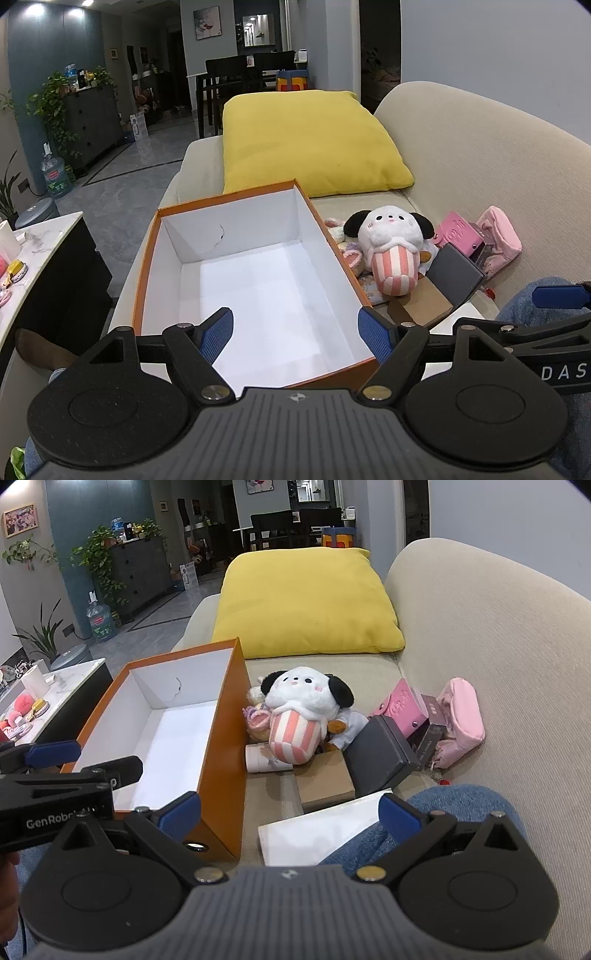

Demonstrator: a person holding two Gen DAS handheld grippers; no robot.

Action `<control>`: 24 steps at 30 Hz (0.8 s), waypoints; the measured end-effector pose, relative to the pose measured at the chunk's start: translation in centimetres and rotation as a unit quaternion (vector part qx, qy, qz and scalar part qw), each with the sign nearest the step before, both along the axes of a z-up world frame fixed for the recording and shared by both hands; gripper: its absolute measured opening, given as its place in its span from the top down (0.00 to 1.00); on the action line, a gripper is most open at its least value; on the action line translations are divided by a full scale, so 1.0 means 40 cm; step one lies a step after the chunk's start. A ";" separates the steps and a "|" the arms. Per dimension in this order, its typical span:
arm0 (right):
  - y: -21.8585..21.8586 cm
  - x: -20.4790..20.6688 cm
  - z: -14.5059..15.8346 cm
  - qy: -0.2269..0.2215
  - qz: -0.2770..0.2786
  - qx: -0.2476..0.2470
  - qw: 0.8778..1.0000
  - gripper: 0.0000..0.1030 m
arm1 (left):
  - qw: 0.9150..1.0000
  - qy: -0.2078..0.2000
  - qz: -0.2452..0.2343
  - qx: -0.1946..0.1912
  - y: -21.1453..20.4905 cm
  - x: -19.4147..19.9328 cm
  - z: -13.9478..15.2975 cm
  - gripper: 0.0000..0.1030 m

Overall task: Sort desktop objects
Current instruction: 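Move the left gripper toward the panda plush in the striped cup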

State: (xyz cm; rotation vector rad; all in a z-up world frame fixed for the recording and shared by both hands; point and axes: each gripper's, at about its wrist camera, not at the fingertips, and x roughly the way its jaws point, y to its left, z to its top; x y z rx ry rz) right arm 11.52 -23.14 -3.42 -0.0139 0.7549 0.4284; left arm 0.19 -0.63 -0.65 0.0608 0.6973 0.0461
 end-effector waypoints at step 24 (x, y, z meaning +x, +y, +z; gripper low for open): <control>-0.045 0.094 -0.020 0.002 0.015 -0.016 1.000 0.18 | 0.997 0.030 -0.070 -0.027 -0.020 0.111 -0.001 0.28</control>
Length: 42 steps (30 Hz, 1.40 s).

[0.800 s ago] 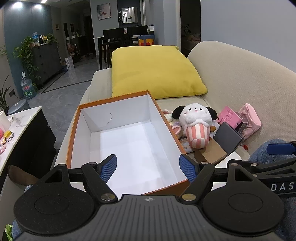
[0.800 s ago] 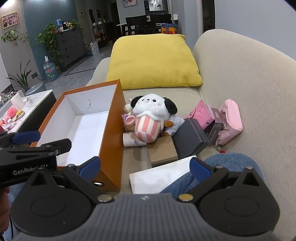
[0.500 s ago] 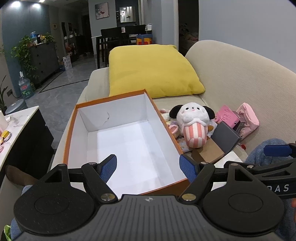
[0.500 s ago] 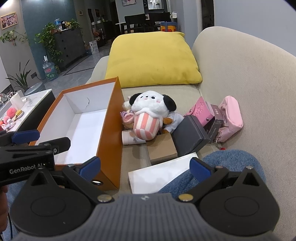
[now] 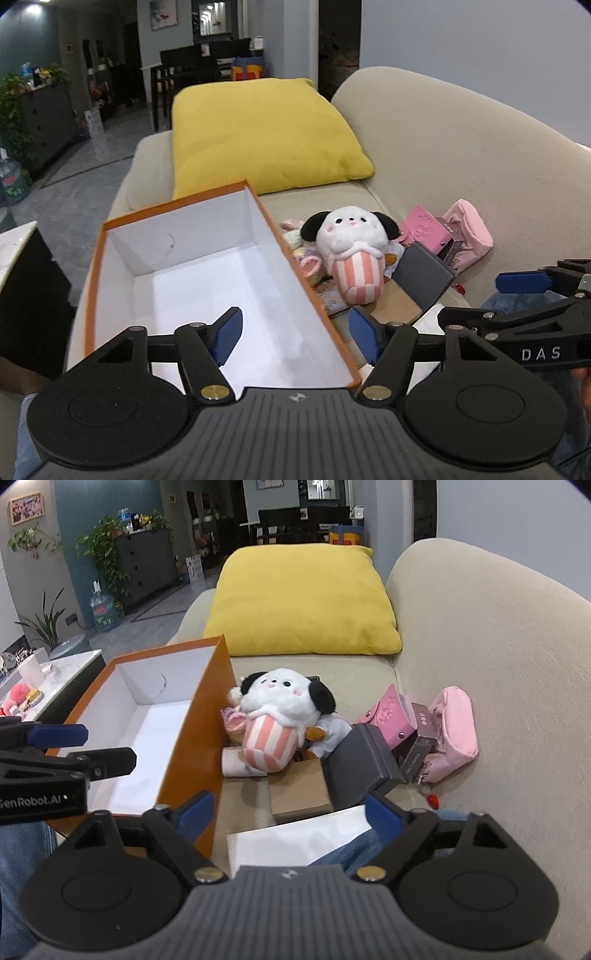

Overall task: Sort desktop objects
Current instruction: 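Move the left gripper toward the panda plush in the striped cup, then grasp the panda plush with the left gripper and lift it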

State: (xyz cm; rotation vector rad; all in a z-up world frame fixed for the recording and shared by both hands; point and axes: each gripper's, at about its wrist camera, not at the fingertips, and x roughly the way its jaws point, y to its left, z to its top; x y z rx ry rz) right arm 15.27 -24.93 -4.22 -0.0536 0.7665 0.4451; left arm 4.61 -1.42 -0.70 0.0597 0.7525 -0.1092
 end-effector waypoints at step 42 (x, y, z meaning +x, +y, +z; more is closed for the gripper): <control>0.033 0.285 -0.088 0.040 0.084 -0.086 0.992 0.52 | 0.986 0.163 -0.027 -0.015 -0.157 0.403 -0.144 0.34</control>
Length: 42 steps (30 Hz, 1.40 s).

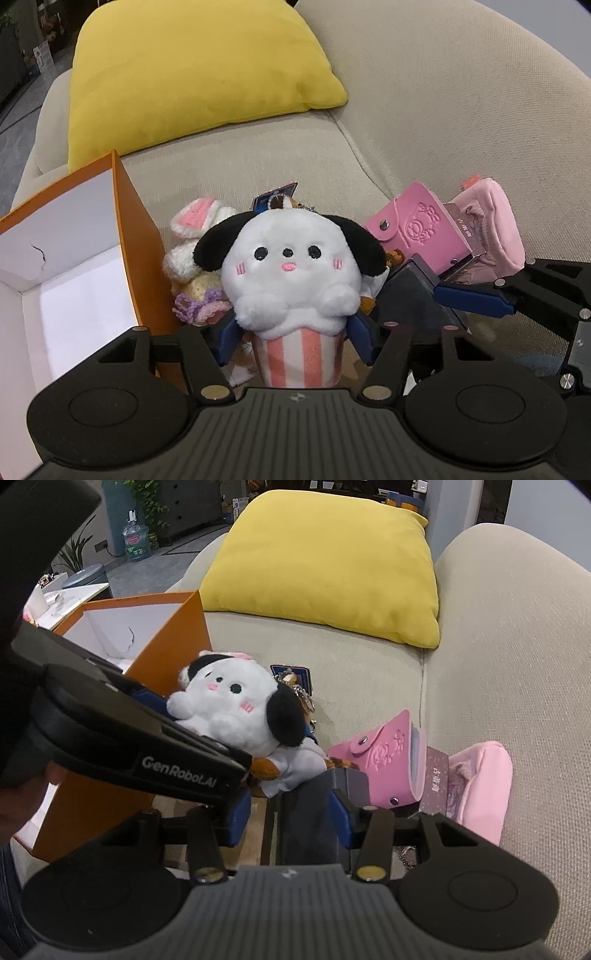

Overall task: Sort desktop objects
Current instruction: 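Grasp the panda plush with the left gripper and lift it, then lower the panda plush into the box while the right gripper grasps the knitted bunny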

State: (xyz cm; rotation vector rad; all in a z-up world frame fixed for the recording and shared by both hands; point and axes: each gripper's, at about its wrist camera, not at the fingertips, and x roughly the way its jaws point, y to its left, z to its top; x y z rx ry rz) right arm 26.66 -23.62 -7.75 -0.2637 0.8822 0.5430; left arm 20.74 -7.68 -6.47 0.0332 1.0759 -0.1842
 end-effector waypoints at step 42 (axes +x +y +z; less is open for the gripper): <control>0.155 0.050 0.029 0.030 0.125 -0.060 0.990 0.52 | 0.989 -0.114 0.093 -0.019 0.313 -0.148 0.167 0.39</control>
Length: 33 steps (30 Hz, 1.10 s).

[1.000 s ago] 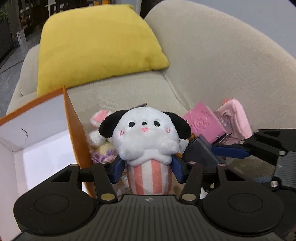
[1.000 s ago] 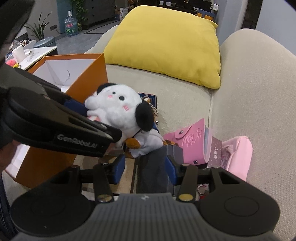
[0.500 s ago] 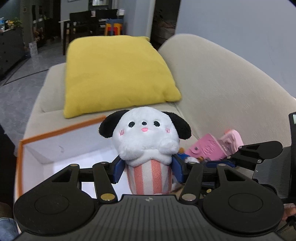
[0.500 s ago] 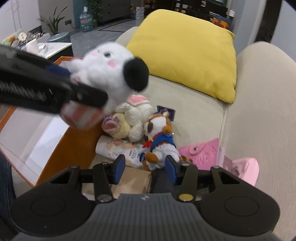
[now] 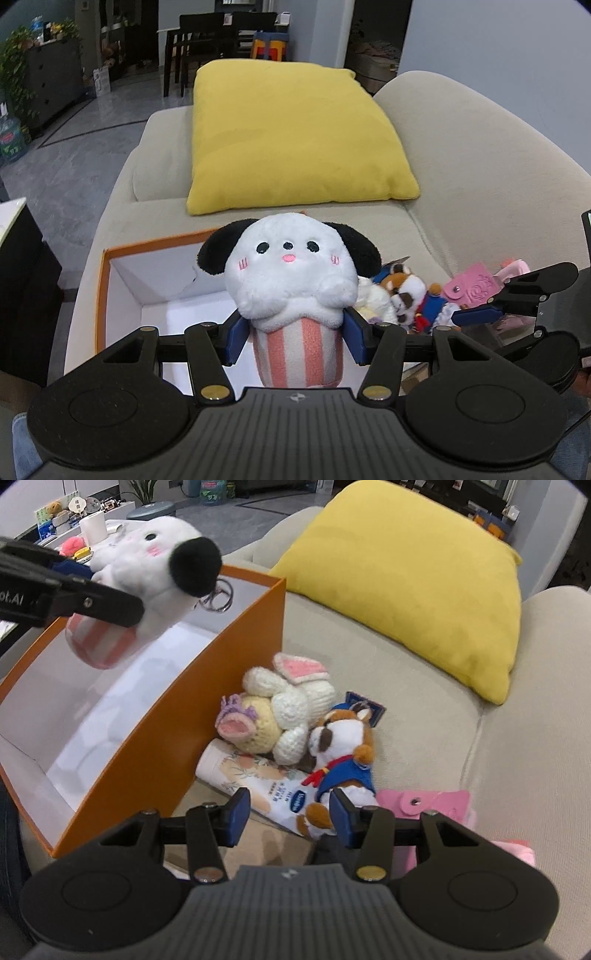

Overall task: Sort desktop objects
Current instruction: 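Lower the panda plush into the box while the right gripper grasps the knitted bunny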

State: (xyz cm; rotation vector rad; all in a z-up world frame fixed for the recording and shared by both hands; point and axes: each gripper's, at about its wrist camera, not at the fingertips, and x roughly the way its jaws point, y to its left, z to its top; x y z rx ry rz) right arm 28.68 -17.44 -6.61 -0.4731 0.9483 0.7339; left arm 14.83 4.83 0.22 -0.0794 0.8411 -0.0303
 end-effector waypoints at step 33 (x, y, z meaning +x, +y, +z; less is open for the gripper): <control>0.119 0.240 -0.111 0.150 -0.082 0.090 0.981 0.44 | 0.998 0.047 0.037 -0.021 0.104 0.067 -0.104 0.39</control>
